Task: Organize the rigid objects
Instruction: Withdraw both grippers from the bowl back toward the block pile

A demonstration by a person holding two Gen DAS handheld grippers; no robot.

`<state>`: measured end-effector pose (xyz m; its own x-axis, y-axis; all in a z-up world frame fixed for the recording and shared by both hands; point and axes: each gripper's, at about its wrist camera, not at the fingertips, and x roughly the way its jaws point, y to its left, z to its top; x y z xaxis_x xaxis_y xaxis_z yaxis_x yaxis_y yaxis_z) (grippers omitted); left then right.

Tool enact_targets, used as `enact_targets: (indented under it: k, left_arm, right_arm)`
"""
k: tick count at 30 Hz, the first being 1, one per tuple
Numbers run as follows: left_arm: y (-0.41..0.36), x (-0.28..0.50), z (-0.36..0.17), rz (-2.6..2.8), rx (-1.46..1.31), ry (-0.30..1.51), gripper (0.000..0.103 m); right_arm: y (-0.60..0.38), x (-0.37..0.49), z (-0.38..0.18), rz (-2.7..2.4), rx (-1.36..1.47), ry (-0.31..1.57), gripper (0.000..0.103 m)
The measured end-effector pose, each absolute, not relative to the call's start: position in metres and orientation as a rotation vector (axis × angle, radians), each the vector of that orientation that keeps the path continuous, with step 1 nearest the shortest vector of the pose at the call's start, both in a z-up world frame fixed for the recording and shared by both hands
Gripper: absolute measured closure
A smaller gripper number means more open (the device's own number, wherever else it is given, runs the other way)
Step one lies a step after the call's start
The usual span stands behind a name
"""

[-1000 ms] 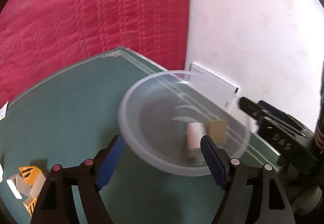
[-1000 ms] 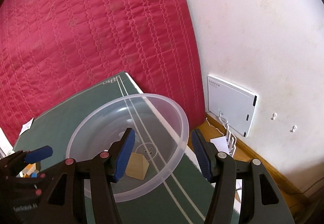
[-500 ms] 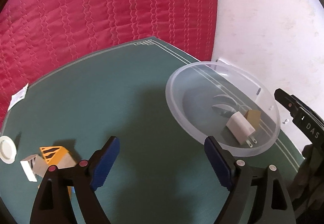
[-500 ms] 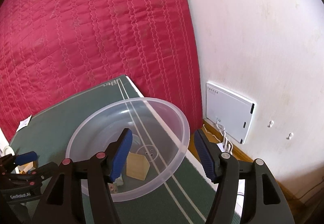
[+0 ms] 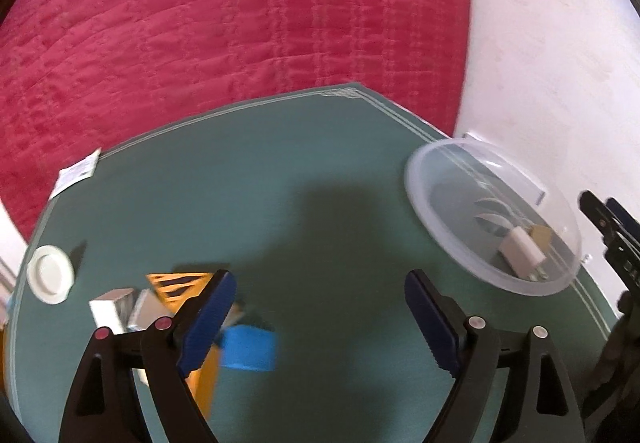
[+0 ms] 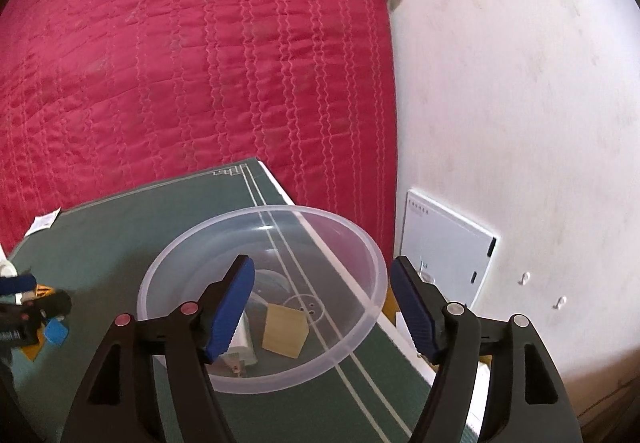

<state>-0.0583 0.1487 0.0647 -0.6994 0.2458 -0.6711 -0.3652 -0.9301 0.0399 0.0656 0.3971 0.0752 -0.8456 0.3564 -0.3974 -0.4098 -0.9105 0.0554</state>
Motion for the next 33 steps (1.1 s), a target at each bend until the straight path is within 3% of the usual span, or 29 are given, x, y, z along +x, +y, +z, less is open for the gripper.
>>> enact_targets:
  k: [12,28,33]
  left_arm:
    - [0.078,-0.065,0.073,2.759,-1.007,0.199,0.004]
    - [-0.022,-0.059,0.058,2.916,-1.123,0.19,0.003]
    - [-0.057,-0.064,0.055,2.964,-1.179,0.098,0.003]
  right_arm:
    - [0.359,0.069,0.078,2.764,-0.588,0.108,0.029]
    - [0.284,0.051,0.07,3.089,-0.951,0.186,0.028]
    - [0.26,0.041,0.063,3.13,-1.043,0.193,0.028]
